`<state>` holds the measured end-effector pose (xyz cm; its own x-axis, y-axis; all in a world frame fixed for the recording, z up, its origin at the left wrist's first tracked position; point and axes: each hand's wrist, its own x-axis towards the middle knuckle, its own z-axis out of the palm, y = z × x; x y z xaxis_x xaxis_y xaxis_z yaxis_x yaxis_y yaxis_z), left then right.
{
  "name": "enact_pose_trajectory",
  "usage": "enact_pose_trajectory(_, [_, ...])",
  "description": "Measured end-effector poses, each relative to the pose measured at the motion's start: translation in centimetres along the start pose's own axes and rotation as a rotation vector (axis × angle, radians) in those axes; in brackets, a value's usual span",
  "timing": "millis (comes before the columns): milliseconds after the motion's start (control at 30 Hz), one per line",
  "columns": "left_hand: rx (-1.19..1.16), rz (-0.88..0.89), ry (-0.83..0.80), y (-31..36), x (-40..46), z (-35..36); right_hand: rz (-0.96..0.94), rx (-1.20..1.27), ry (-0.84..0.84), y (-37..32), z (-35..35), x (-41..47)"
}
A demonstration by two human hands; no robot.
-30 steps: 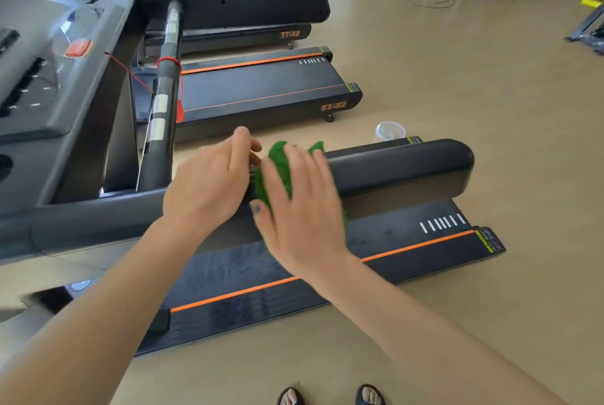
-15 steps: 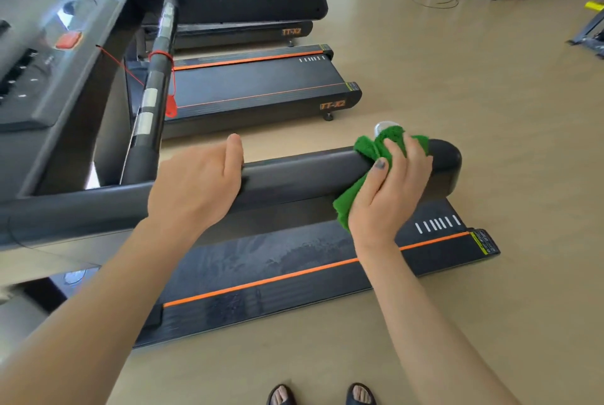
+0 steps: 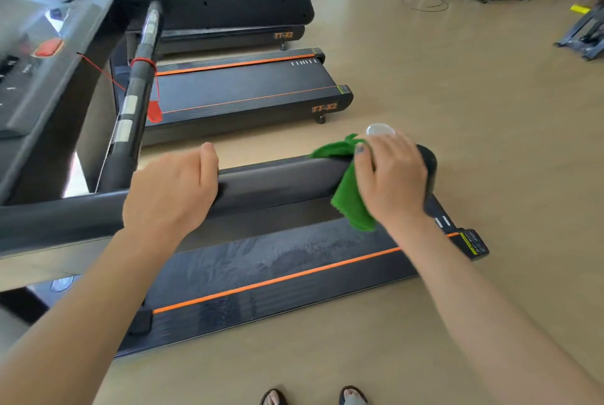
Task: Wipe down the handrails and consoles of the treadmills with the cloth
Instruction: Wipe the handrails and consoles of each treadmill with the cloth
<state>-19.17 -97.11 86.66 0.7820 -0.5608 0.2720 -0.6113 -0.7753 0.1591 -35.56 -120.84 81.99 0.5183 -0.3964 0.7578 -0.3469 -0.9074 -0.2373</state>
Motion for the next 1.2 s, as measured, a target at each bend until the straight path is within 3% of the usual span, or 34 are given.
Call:
enact_pose_trajectory(67, [0.022, -0.029, -0.018, 0.1, 0.0, 0.3, 0.141, -0.072, -0.222, 1.5, -1.3, 1.9])
enact_pose_trajectory(167, [-0.012, -0.093, -0.004, 0.6, -0.5, 0.5, 0.325, -0.134, -0.785, 4.4, -0.9, 6.3])
enact_pose_trajectory(233, [-0.04, -0.136, 0.008, 1.5, -0.7, 0.7, 0.394, -0.024, -1.086, 5.9, -0.7, 8.8])
enact_pose_trajectory(333, [0.116, -0.072, 0.08, 3.6, -1.0, 1.7, 0.529, 0.307, -1.368, 6.8, -0.6, 10.4])
enact_pose_trajectory(433, [0.103, -0.137, 0.272, 5.4, -1.3, 2.5, 0.468, 0.485, -1.591, 7.2, -0.7, 11.0])
enact_pose_trajectory(567, [0.157, -0.345, 0.283, 5.7, -0.6, 2.9, 0.236, 0.523, -1.647, 7.0, 0.1, 11.9])
enact_pose_trajectory(700, [0.151, -0.435, 0.269, 5.9, -0.4, 3.3, 0.032, 0.621, -1.666, 4.7, 1.9, 12.1])
enact_pose_trajectory(867, [0.095, -0.534, 0.243, 6.3, -0.6, 3.0, -0.053, 0.732, -1.697, -1.6, 5.4, 11.7])
enact_pose_trajectory(1000, [0.059, -0.57, 0.288, 6.4, -0.6, 3.3, -0.118, 1.007, -1.751, -5.2, 7.7, 10.9])
enact_pose_trajectory(1133, [0.058, -0.584, 0.317, 6.1, -0.6, 3.6, -0.14, 1.103, -1.82, -3.4, 8.6, 10.4])
enact_pose_trajectory(1200, [0.059, -0.587, 0.298, 6.1, -0.5, 3.6, -0.121, 1.008, -1.912, -1.4, 8.9, 10.7])
